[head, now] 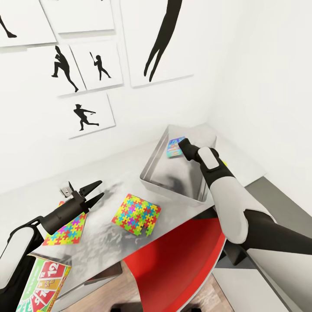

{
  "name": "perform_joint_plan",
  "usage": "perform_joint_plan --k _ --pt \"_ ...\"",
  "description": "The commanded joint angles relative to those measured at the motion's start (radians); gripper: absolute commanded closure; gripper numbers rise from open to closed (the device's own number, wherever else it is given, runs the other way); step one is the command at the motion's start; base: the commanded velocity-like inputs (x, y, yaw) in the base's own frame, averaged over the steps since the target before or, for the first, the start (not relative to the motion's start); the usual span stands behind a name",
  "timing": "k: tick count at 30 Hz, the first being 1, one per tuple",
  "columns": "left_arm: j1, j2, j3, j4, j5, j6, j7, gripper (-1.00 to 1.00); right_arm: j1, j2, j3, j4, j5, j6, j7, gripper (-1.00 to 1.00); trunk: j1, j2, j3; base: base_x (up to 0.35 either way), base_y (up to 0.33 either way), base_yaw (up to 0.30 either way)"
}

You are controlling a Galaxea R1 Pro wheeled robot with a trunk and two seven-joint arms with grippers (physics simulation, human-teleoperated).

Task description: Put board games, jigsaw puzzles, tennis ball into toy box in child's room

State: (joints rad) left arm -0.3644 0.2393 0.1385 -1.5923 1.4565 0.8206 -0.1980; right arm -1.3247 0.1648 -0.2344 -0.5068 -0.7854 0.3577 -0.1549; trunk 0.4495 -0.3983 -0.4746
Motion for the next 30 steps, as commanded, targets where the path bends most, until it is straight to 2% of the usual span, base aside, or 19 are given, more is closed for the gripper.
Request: perform_joint_plan --k 1,13,30 --pt "-0.001 0.0 0.001 0.0 -0.002 0.005 -0.004 -1.0 -0.001 0.001 -0.004 -0.002 -0.01 0.004 -0.007 1.0 0.001 -0.002 -0.001 0.0 0.0 0.0" --pt "-0.001 0.0 0.001 0.0 -0.002 0.005 -0.003 -1.0 0.001 0.001 0.013 -0.004 -0.012 -0.007 -0.007 1.0 0.001 -0.002 -0.004 0.0 0.0 0.0" --pt "-0.001 0.0 0.001 0.0 -0.002 0.005 -0.003 -1.0 0.001 0.0 0.016 -0.003 -0.012 -0.008 -0.008 1.0 0.001 -0.002 -0.026 0.0 0.0 0.0"
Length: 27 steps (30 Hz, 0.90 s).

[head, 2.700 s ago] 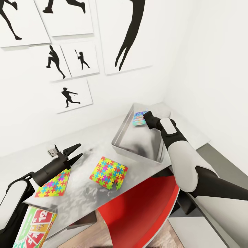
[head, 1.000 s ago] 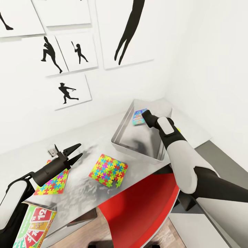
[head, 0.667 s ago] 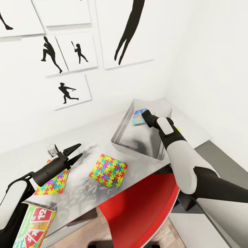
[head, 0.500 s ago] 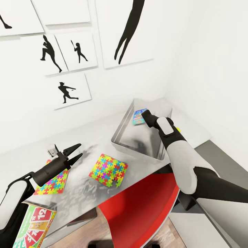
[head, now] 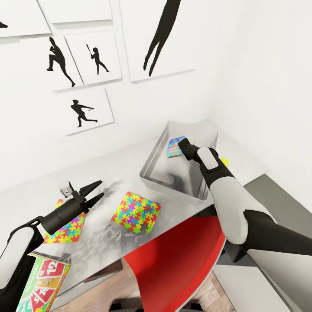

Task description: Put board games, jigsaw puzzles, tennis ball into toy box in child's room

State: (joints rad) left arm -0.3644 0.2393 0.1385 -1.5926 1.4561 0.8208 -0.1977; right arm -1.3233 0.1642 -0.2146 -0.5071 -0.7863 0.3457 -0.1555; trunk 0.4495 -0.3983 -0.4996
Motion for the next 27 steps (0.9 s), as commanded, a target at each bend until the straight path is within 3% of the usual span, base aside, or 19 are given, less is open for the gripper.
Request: perform_joint_plan --k 1,11,12,27 --pt "-0.001 0.0 0.001 0.0 -0.002 0.005 -0.004 -1.0 -0.001 0.001 -0.004 -0.002 -0.011 0.003 -0.007 1.0 0.0 -0.002 -0.002 0.0 0.0 0.0" --pt "0.0 0.0 0.0 0.0 -0.002 0.005 -0.003 -1.0 -0.001 0.001 -0.004 -0.002 -0.01 0.003 -0.007 1.0 0.0 -0.002 -0.006 0.0 0.0 0.0" --pt "0.0 0.0 0.001 0.0 -0.002 0.005 -0.003 -1.0 -0.001 0.001 -0.004 -0.002 -0.01 0.003 -0.007 -1.0 0.0 -0.002 -0.006 0.0 0.0 0.0" --pt "-0.001 0.0 0.0 -0.001 -0.002 0.005 -0.005 -1.0 -0.002 0.0 -0.001 -0.001 -0.01 0.003 -0.009 -1.0 0.0 -0.002 -0.007 0.0 0.0 0.0"
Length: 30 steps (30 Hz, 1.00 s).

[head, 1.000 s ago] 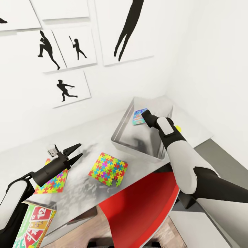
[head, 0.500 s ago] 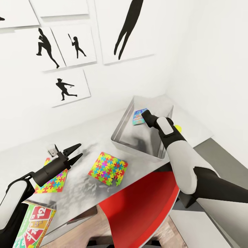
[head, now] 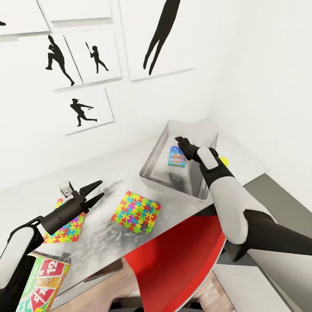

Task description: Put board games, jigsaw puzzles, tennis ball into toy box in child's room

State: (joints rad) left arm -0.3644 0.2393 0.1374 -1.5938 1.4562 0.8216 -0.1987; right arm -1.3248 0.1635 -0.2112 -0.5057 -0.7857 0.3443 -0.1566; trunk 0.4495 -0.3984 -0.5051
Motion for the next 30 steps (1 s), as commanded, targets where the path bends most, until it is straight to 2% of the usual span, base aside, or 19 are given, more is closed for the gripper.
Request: perform_joint_plan --k 1,22,30 --pt "-0.001 0.0 0.001 0.0 -0.002 0.005 -0.004 -1.0 -0.001 0.001 -0.004 -0.002 -0.01 0.004 -0.007 -1.0 0.001 -0.002 -0.001 0.0 0.0 0.0" --pt "-0.001 0.0 0.002 -0.001 -0.002 0.005 -0.004 -1.0 0.0 0.0 -0.004 -0.011 -0.01 0.004 -0.008 -1.0 0.001 -0.002 -0.001 0.0 0.0 0.0" --pt "-0.001 0.0 0.002 -0.001 -0.002 0.005 -0.004 -1.0 0.002 -0.001 -0.004 -0.046 -0.01 0.01 -0.008 -1.0 0.001 -0.002 -0.001 0.0 0.0 0.0"
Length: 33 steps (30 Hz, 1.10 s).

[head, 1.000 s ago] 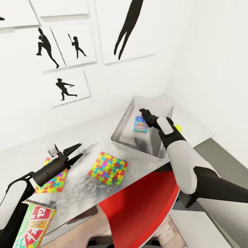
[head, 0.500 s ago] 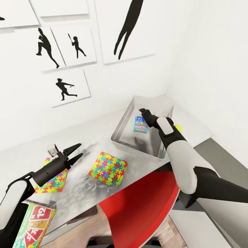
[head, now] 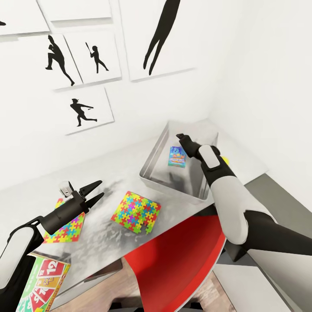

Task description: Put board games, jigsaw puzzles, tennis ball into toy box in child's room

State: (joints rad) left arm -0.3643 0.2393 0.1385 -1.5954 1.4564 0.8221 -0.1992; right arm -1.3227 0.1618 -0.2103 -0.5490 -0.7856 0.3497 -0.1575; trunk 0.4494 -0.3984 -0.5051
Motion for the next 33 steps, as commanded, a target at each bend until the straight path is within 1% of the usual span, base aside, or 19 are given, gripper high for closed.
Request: perform_joint_plan --k 1,8,10,11,13,14,16,17,19,20,23,24,25,26,28,29,31,32,33 --pt "-0.001 0.0 0.001 0.0 -0.002 0.005 -0.004 -1.0 -0.001 0.001 -0.004 -0.002 -0.01 0.004 -0.007 -1.0 0.001 -0.002 -0.001 0.0 0.0 0.0" --pt "-0.001 0.0 0.0 0.0 -0.002 0.005 -0.003 -1.0 0.019 -0.002 -0.004 -0.097 -0.01 0.019 -0.008 -1.0 0.001 -0.002 -0.001 0.0 0.0 0.0" --pt "-0.001 0.0 0.0 0.0 -0.002 0.004 -0.003 -1.0 0.053 -0.007 -0.004 -0.185 -0.009 0.046 -0.008 -1.0 0.001 -0.002 -0.001 0.0 0.0 0.0" --pt "-0.001 0.0 0.0 0.0 -0.002 0.004 -0.003 -1.0 0.053 -0.007 -0.004 -0.185 -0.009 0.046 -0.008 -1.0 0.001 -0.002 -0.001 0.0 0.0 0.0" --pt "-0.001 0.0 0.0 0.0 -0.002 0.005 -0.003 -1.0 0.104 -0.023 -0.004 -0.307 -0.009 0.1 -0.009 -1.0 0.001 -0.002 -0.001 0.0 0.0 0.0" --pt "-0.001 0.0 0.0 0.0 -0.002 0.005 -0.003 -1.0 0.104 -0.023 -0.004 -0.307 -0.009 0.1 -0.009 -1.0 0.001 -0.002 -0.001 0.0 0.0 0.0" --pt "-0.001 0.0 0.0 0.0 -0.001 0.005 -0.003 -1.0 0.169 -0.049 -0.004 -0.455 -0.009 0.18 -0.011 -1.0 0.001 -0.002 -0.001 0.0 0.0 0.0" --pt "-0.001 0.0 0.0 0.0 -0.001 0.005 -0.003 -1.0 0.169 -0.049 -0.004 -0.455 -0.009 0.18 -0.011 -1.0 0.001 -0.002 -0.001 0.0 0.0 0.0" --pt "0.0 0.0 0.0 0.0 -0.001 0.005 -0.004 -1.0 0.245 -0.081 -0.004 -0.616 -0.009 0.269 -0.014 -1.0 0.001 -0.002 -0.001 0.0 0.0 0.0" --pt "0.0 0.0 0.0 0.0 -0.001 0.005 -0.004 -1.0 0.245 -0.081 -0.004 -0.616 -0.009 0.269 -0.014 -1.0 0.001 -0.002 -0.001 0.0 0.0 0.0" --pt "0.0 -0.001 0.0 0.0 -0.001 0.005 -0.004 -1.0 0.372 -0.133 -0.011 -0.832 -0.009 0.376 -0.01 -1.0 0.001 -0.002 -0.001 0.0 0.0 0.0" --pt "0.0 -0.001 0.0 0.0 -0.001 0.005 -0.004 -1.0 0.372 -0.133 -0.011 -0.832 -0.009 0.376 -0.01 -1.0 0.001 -0.002 -0.001 0.0 0.0 0.0" --pt "0.0 -0.001 0.0 0.0 -0.001 0.004 -0.004 -1.0 0.414 -0.154 -0.015 -0.879 -0.009 0.401 -0.005 -1.0 0.001 -0.002 -0.001 0.0 0.0 0.0" --pt "0.0 -0.001 0.0 0.0 -0.001 0.004 -0.004 -1.0 0.414 -0.154 -0.015 -0.879 -0.009 0.401 -0.005 -1.0 0.001 -0.002 -0.001 0.0 0.0 0.0" --pt "0.0 -0.002 -0.003 -0.002 -0.001 0.004 -0.005 -1.0 0.496 -0.205 -0.023 -0.945 -0.01 0.436 0.022 -1.0 0.001 -0.002 -0.001 0.0 0.0 0.0" --pt "0.0 -0.002 -0.003 -0.002 -0.001 0.004 -0.005 -1.0 0.496 -0.205 -0.023 -0.945 -0.01 0.436 0.022 -1.0 0.001 -0.002 -0.001 0.0 0.0 0.0" --pt "0.0 -0.002 -0.014 -0.003 -0.001 0.004 -0.005 -1.0 0.567 -0.263 -0.029 -0.988 -0.01 0.456 0.075 -1.0 0.001 -0.002 -0.001 0.0 0.0 0.0" --pt "0.0 -0.002 -0.014 -0.003 -0.001 0.004 -0.005 -1.0 0.567 -0.263 -0.029 -0.988 -0.01 0.456 0.075 -1.0 0.001 -0.002 -0.001 0.0 0.0 0.0" --pt "0.0 -0.002 -0.021 -0.004 -0.001 0.004 -0.005 -1.0 0.598 -0.291 -0.032 -1.003 -0.01 0.461 0.11 -1.0 0.001 -0.002 -0.001 0.0 0.0 0.0"
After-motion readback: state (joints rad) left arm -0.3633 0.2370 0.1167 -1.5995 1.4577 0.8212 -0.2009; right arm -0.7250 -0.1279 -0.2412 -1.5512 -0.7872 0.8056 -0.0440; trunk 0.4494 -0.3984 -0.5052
